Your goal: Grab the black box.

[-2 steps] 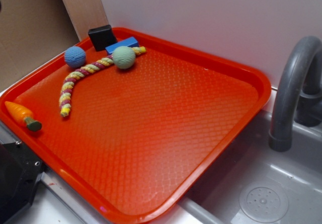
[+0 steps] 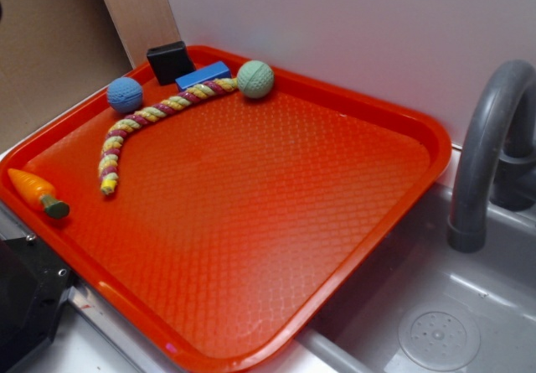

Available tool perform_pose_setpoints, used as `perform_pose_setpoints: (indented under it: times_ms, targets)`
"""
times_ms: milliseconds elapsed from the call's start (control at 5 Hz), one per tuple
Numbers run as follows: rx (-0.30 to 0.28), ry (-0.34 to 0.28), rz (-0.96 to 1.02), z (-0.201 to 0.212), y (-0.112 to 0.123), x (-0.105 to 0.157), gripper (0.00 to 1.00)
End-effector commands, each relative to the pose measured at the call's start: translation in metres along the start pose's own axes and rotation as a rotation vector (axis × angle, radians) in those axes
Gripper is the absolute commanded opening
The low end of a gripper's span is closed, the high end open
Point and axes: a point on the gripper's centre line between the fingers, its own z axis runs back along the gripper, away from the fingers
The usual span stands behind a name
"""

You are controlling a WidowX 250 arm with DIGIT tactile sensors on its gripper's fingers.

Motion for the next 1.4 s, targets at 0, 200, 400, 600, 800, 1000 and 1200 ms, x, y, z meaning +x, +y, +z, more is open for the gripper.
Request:
perform_pose_setpoints:
  times_ms: [0,200,400,600,800,1000,1200]
  targets:
    - [0.148,0.060,-0.016,-0.094,0.086,0.092,1.00]
    - [0.214,0.001,-0.212,-0.120,0.107,0.148,1.00]
    - [0.296,-0.070,-0.417,-0.128,0.114,0.169,1.00]
    - [0.357,-0.137,-0.486,-0.129,0.130,0.170,1.00]
    - [0.350,-0.122,-0.427,-0.133,0.144,0.159,1.00]
    - [0.303,-0.157,-0.395,-0.132,0.169,0.139,1.00]
    - [0.282,-0.178,-0.396,-0.127,0.184,0.133,1.00]
